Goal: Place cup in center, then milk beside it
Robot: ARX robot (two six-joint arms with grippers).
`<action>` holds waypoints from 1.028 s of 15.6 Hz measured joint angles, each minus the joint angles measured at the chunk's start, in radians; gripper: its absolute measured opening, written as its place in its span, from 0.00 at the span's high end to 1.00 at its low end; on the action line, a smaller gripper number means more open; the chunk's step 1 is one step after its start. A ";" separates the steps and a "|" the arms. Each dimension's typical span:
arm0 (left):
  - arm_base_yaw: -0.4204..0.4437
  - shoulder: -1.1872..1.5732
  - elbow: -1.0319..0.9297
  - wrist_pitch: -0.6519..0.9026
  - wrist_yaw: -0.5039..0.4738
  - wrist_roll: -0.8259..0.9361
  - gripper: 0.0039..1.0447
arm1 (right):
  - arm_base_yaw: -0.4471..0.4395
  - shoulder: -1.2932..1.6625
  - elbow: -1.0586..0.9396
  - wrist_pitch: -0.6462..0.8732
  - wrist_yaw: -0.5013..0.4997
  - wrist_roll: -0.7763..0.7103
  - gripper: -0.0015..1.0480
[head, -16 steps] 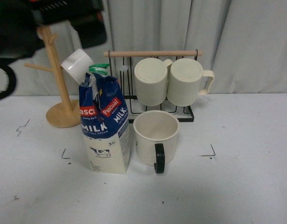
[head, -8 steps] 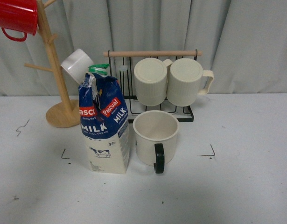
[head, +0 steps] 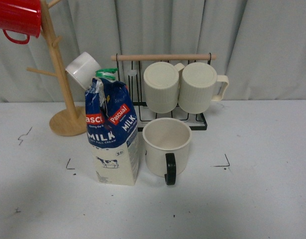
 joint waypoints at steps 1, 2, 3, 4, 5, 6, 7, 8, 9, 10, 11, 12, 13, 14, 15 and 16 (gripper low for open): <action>0.000 -0.032 -0.016 -0.021 0.000 0.000 0.99 | 0.000 0.000 0.000 0.000 0.000 0.000 0.06; 0.000 -0.055 -0.024 -0.037 0.000 0.000 0.99 | 0.000 0.000 0.000 0.000 0.000 0.000 0.06; 0.000 -0.127 -0.044 -0.086 0.000 0.000 0.99 | 0.000 0.000 0.000 0.000 0.000 0.000 0.06; 0.000 -0.159 -0.049 -0.109 0.000 0.000 0.99 | 0.000 0.000 0.000 0.000 0.000 0.000 0.06; 0.000 -0.174 -0.065 -0.086 0.000 0.000 0.99 | 0.000 0.000 0.000 0.000 0.000 0.000 0.06; 0.000 -0.174 -0.071 -0.072 0.000 0.000 0.99 | 0.000 0.000 0.000 0.000 0.000 0.000 0.06; 0.000 -0.182 -0.081 -0.080 0.000 0.000 0.99 | 0.000 0.000 0.000 0.000 0.000 0.000 0.06; 0.000 -0.186 -0.081 -0.096 0.000 0.000 0.99 | 0.000 0.000 0.000 0.000 0.000 0.000 0.06; 0.000 -0.198 -0.081 -0.120 0.000 0.000 0.99 | 0.000 0.000 0.000 0.000 0.000 0.000 0.06; 0.000 -0.229 -0.081 -0.138 0.000 0.001 0.99 | 0.000 0.000 0.000 0.000 0.000 0.000 0.06; 0.000 -0.262 -0.081 -0.161 0.000 0.000 0.99 | 0.000 0.000 0.000 0.000 0.000 0.000 0.06; 0.000 -0.285 -0.081 -0.187 0.000 0.000 0.99 | 0.000 0.000 0.000 0.000 0.000 0.000 0.06; 0.000 -0.305 -0.081 -0.212 0.000 0.001 0.99 | 0.000 0.000 0.000 0.000 0.000 0.000 0.06; 0.000 -0.329 -0.081 -0.236 0.000 0.001 0.99 | 0.000 0.000 0.000 0.000 0.000 0.000 0.06; 0.000 -0.352 -0.081 -0.256 0.000 0.001 0.99 | 0.000 0.000 0.000 0.000 0.000 0.000 0.06; 0.000 -0.371 -0.081 -0.273 0.000 0.001 0.99 | 0.000 0.000 0.000 0.000 0.000 0.000 0.06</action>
